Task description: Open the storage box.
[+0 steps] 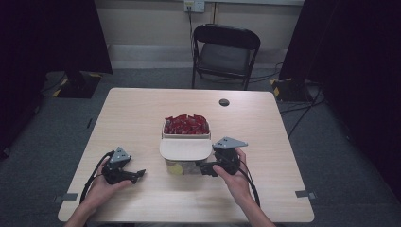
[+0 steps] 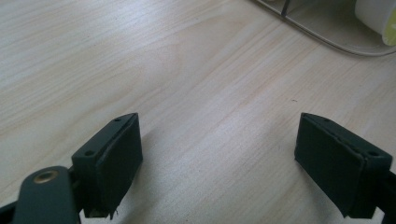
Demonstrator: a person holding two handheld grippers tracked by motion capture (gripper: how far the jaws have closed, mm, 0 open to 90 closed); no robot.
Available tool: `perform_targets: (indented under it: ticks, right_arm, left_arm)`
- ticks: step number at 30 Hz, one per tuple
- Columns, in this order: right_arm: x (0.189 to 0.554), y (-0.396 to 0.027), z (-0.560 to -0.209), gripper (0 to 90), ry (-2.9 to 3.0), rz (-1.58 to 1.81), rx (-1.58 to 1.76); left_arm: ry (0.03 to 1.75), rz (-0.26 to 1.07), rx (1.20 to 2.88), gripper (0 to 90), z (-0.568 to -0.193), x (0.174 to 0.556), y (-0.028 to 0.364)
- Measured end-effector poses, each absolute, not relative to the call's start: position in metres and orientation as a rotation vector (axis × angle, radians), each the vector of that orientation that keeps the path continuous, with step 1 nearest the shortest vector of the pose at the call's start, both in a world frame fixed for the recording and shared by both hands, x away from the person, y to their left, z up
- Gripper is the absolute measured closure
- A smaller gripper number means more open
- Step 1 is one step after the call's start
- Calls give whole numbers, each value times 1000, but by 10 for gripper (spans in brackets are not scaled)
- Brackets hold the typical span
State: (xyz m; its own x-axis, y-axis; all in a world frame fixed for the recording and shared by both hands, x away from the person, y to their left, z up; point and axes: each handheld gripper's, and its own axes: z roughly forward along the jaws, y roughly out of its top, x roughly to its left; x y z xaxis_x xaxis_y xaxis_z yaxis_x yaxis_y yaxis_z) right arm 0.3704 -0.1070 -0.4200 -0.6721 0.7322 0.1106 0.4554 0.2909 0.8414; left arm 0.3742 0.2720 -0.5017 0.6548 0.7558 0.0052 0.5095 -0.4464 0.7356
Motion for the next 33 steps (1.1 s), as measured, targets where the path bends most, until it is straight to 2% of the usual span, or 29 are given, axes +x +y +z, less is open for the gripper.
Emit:
perform_targets:
  ticks: [33]
  right_arm:
    - [383, -114, -410, 136, 2249, 1321, 1117]
  left_arm:
    - [976, 435, 2144, 145, -502, 374, 272]
